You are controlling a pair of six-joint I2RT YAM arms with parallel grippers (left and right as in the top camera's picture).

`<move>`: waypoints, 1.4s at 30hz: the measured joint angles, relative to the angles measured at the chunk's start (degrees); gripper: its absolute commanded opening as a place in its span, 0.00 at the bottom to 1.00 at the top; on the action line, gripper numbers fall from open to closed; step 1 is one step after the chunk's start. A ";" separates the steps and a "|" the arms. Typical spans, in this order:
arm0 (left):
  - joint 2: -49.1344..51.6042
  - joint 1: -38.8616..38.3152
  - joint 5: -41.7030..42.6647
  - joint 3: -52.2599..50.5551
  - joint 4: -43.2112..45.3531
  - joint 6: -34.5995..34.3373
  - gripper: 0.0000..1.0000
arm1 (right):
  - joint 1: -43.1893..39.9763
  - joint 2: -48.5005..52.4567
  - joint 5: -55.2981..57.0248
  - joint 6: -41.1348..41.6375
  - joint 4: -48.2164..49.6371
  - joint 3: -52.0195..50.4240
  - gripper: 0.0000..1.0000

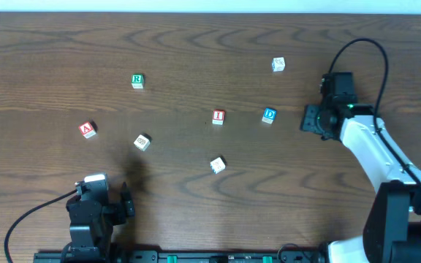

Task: Spell out Ai2
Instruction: 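Lower the 'I' block at center, open right gripper, withdraw, then grasp the blue '2' block with the right gripper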

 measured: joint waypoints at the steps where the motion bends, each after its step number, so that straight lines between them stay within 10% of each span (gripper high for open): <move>1: 0.00 0.00 0.00 0.00 0.00 0.00 0.95 | -0.61 0.02 -0.66 -1.01 0.85 -0.02 0.62; 18: 0.00 0.00 0.00 0.00 0.00 0.00 0.95 | -1.38 9.05 -5.62 -5.60 7.15 -0.07 0.56; 42: 0.00 0.00 0.00 0.00 0.00 -0.02 0.95 | -1.36 10.34 -3.98 -5.99 7.82 0.68 0.08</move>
